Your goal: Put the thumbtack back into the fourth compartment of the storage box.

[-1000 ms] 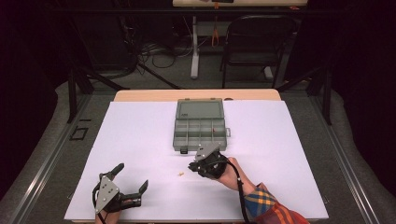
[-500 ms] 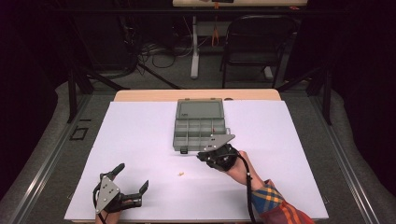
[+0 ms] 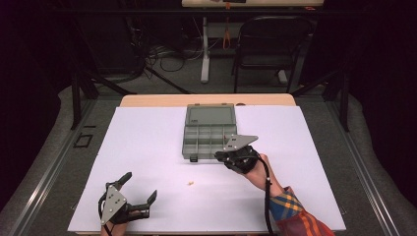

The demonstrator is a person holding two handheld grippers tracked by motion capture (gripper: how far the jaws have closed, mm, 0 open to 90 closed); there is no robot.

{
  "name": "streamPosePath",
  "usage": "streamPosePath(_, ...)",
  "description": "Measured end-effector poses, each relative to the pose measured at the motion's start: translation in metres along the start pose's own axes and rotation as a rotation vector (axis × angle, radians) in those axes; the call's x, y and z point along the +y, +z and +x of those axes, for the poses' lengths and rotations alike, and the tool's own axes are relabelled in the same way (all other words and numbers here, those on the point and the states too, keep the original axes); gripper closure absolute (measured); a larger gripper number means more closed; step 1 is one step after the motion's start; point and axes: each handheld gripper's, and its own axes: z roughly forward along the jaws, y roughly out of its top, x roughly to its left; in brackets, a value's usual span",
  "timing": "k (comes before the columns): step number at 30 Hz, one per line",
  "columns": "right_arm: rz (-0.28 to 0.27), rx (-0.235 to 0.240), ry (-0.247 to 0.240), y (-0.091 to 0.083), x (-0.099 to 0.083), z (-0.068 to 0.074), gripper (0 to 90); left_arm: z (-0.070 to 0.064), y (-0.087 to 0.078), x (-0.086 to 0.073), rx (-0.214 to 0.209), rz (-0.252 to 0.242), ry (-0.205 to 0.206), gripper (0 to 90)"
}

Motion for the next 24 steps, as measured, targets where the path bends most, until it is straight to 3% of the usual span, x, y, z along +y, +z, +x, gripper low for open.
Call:
streamPosePath(10,-0.013,-0.075,0.056,-0.007,-0.003,-0.022,85.9,0.000,0.000,0.000,0.003,0.000,0.000,0.0)
streamPosePath(24,0.010,-0.157,0.123,0.004,-0.008,-0.047,85.9,-0.001,-0.001,0.000,0.003,0.000,0.000,0.1)
